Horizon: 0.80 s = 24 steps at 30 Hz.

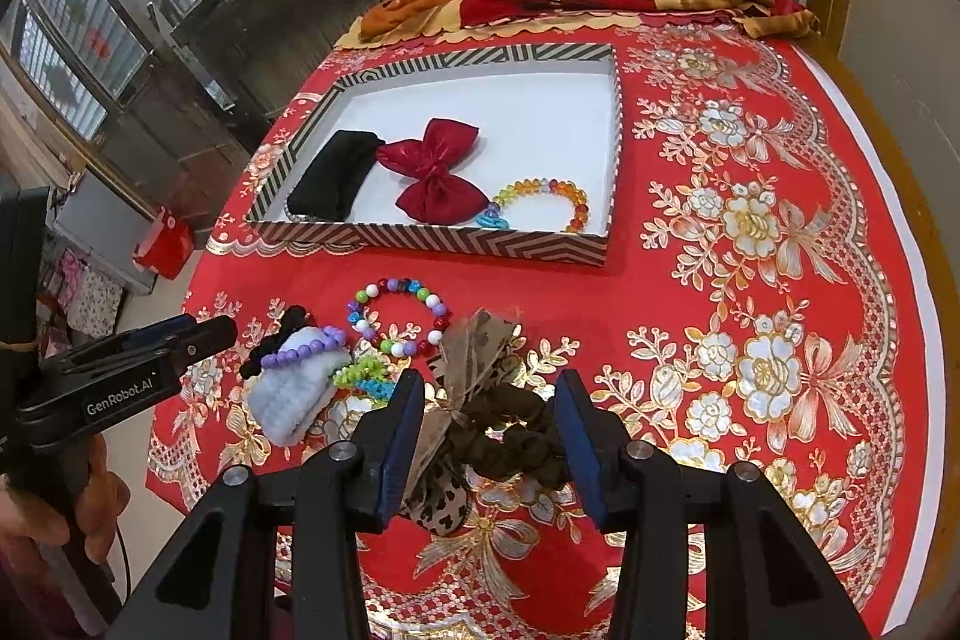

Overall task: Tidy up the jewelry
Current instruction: 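Grasp the white fluffy pouch with the left gripper while the right grasps the brown scrunchie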

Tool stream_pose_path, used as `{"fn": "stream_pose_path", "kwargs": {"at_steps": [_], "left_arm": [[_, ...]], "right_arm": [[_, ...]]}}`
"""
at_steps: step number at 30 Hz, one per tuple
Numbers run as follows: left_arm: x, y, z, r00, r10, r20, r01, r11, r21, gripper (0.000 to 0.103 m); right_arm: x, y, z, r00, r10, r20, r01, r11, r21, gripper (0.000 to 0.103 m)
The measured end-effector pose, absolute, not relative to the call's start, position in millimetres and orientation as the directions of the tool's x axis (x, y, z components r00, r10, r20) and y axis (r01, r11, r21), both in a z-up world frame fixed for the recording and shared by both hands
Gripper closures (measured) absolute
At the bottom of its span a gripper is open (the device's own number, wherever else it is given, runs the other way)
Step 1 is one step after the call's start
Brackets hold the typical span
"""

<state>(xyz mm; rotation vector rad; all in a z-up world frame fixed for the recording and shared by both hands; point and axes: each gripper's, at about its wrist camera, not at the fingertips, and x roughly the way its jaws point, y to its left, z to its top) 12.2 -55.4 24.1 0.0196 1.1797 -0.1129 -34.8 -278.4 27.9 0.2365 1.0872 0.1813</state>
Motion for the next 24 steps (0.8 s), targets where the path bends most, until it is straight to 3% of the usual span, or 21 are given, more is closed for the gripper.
{"fn": "stream_pose_path", "kwargs": {"at_steps": [3, 11, 17, 22, 24], "left_arm": [[16, -49, 22, 0.344, -0.132, -0.930, 0.091, 0.990, -0.107, 0.055], [21, -18, 11, 0.270, -0.226, -0.936, 0.046, 0.974, -0.222, 0.055], [1, -31, -5, 0.191, -0.249, -0.950, 0.159, 0.962, -0.220, 0.055], [-1, -31, -21, 0.154, -0.244, -0.958, 0.145, 0.964, -0.222, 0.055], [0, -28, -24, 0.152, -0.251, -0.956, 0.130, 0.964, -0.232, 0.048]], "right_arm": [[-36, -283, 25, 0.446, 0.264, -0.855, -0.027, 0.959, 0.282, 0.047], [-45, -298, 4, 0.412, 0.270, -0.870, 0.004, 0.954, 0.298, 0.047], [-49, -302, -9, 0.381, 0.283, -0.881, 0.007, 0.951, 0.308, 0.047], [-46, -290, -10, 0.379, 0.309, -0.872, -0.034, 0.947, 0.321, 0.047], [-44, -284, -11, 0.373, 0.306, -0.876, -0.051, 0.949, 0.311, 0.047]]}}
